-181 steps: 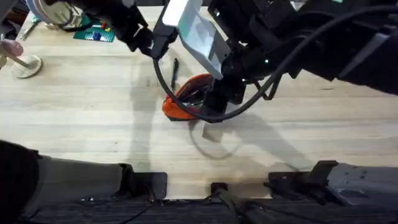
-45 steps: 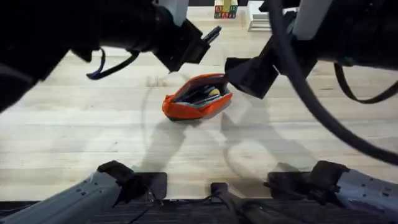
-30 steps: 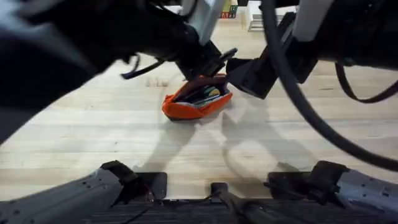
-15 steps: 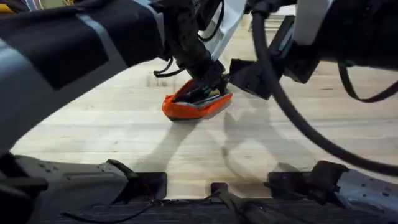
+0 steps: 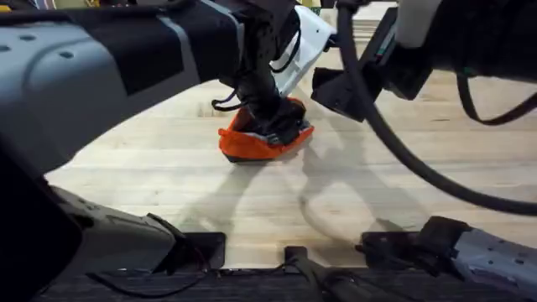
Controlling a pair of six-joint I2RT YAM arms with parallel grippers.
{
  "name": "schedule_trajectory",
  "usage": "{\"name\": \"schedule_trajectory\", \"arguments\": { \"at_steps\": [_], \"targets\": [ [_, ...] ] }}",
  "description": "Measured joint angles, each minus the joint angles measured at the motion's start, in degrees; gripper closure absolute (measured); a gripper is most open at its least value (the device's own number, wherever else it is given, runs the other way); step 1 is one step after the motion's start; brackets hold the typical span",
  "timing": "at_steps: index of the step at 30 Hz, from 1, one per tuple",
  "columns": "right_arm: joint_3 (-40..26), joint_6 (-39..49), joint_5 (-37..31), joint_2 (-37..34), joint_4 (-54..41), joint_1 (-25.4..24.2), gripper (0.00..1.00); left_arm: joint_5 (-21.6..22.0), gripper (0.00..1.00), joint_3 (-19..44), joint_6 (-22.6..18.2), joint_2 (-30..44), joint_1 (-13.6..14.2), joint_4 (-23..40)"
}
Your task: Unzip the bag, pick up the pens from the table one at a time and place them inside, then zip the bag closed.
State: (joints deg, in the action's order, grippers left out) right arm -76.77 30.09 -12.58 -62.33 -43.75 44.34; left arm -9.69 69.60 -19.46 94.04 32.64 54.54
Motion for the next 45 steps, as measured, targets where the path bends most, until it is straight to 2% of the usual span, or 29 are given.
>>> {"name": "schedule_trajectory", "arguments": {
  "at_steps": [1, 2, 3, 13, 17, 18, 19, 20, 24, 27, 29, 33, 38, 40, 45],
  "targets": [
    [0.00, -0.01, -0.02, -0.05, 0.01, 0.00, 0.004, 0.01, 0.124, 0.02, 0.00, 0.00, 0.00, 0.00],
    [0.00, 0.00, -0.01, -0.06, 0.00, 0.00, 0.003, -0.05, 0.045, 0.01, 0.28, 0.00, 0.00, 0.02],
    [0.00, 0.00, 0.00, -0.04, 0.00, 0.00, 0.003, -0.16, 0.018, 0.00, 0.22, 0.00, 0.00, 0.02],
    [0.00, 0.00, -0.02, -0.04, 0.02, 0.00, 0.003, -1.56, 0.009, 1.50, 0.53, -0.64, -0.39, 0.58],
    [0.00, 0.00, -0.01, -0.04, 0.00, 0.00, 0.003, -3.70, 0.009, 3.49, 0.57, -4.70, -2.33, 0.46],
    [0.00, 0.00, 0.00, -0.04, 0.00, 0.00, 0.003, -4.34, 0.009, 3.86, 0.57, -5.97, -3.16, 0.29],
    [0.00, 0.00, -0.01, -0.04, 0.00, 0.00, 0.003, -5.80, 0.009, 4.69, 0.57, -10.01, -6.85, 0.33],
    [0.00, 0.00, 0.00, -0.04, 0.02, 0.00, 0.003, -6.13, 0.009, 4.76, 0.57, -11.27, -8.46, 0.33],
    [0.00, 0.00, -0.01, -0.04, 0.02, 0.00, 0.003, -7.53, 0.008, 4.94, 0.23, -14.42, -14.74, 0.92],
    [0.00, 0.00, -0.01, -0.22, 0.04, 0.00, 0.003, -9.53, 0.009, 4.94, -1.59, -15.51, -19.72, 2.75],
    [0.00, 0.00, -0.02, -3.32, 0.02, 0.00, 0.003, -11.81, 0.008, 4.94, -7.16, -15.67, -27.23, 7.45],
    [0.00, 0.00, 0.00, -5.43, 0.29, 0.00, 0.003, -12.18, 0.009, 4.94, -12.24, -15.67, -31.72, 10.74],
    [0.00, 0.00, 0.03, -7.01, 1.46, 0.00, 0.004, -12.16, 0.008, 4.94, -15.30, -15.67, -36.50, 9.85],
    [0.00, 0.00, 0.05, -7.42, 1.51, 0.00, 0.004, -12.13, 0.009, 4.94, -15.85, -15.67, -37.32, 8.91],
    [0.00, 0.00, 0.18, -8.96, 1.90, 0.00, 0.003, -10.55, 0.008, 4.94, -16.61, -15.67, -37.44, 9.62]
  ]
}}
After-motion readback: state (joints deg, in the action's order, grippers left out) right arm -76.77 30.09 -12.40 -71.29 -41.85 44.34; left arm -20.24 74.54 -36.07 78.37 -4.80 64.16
